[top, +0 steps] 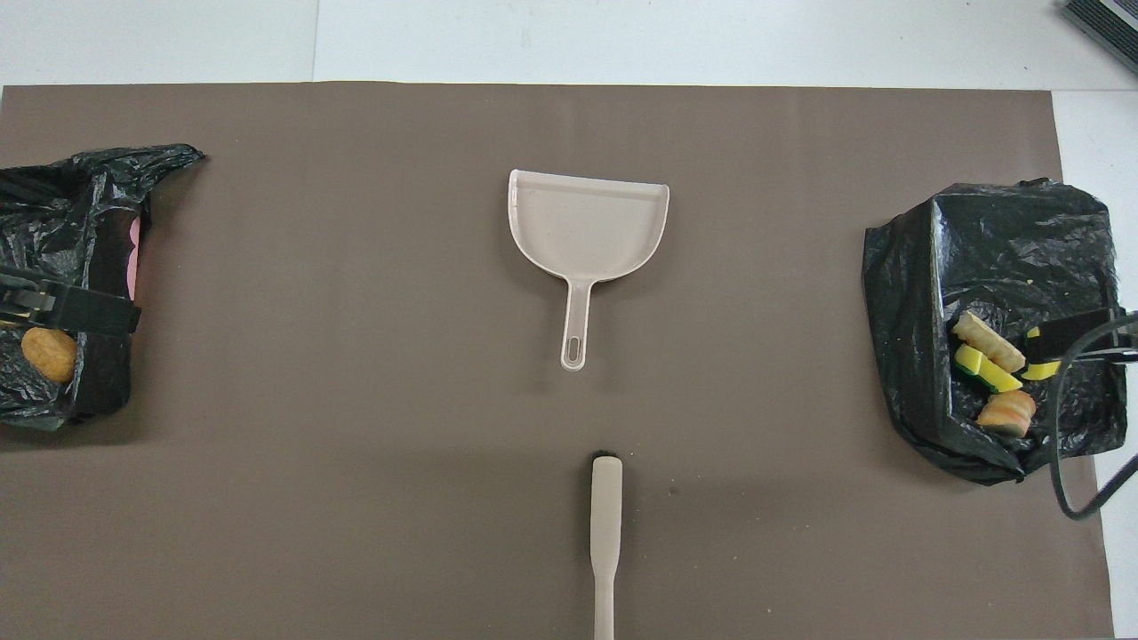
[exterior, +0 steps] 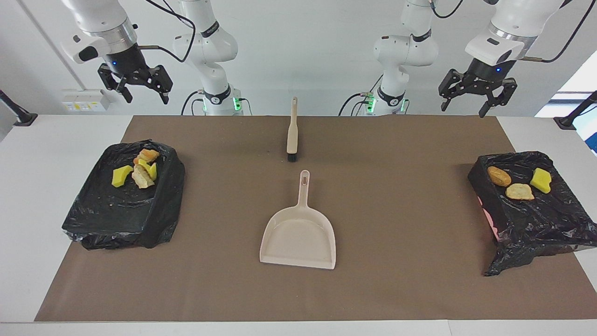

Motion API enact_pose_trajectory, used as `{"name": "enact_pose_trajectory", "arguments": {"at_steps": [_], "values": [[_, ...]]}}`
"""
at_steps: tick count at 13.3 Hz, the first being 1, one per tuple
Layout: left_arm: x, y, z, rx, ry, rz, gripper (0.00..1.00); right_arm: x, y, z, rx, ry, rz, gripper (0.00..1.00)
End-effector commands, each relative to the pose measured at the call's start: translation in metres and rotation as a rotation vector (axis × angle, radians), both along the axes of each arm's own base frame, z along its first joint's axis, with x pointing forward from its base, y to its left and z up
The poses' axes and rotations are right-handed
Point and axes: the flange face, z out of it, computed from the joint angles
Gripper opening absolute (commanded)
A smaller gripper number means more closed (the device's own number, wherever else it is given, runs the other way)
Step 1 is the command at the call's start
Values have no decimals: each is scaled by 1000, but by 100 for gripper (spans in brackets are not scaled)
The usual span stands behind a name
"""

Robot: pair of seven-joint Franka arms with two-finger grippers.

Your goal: Sweep and dump trash in bin

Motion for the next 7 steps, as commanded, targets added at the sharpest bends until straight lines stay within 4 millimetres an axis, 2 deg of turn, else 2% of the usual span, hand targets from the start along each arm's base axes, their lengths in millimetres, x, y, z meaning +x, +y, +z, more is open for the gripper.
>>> {"name": "enact_pose_trajectory", "arguments": {"at_steps": [1, 2, 7], "values": [[-5, 26, -1, 5, 20, 32, 100, -1, -4, 1, -5, 11, 19, 100], [-9, 40, -6, 1, 30, 55, 100, -1, -4, 1, -5, 11, 19, 100], [-8, 58, -5, 1, 20, 22, 100, -1, -4, 1, -5, 11, 19, 100]]}}
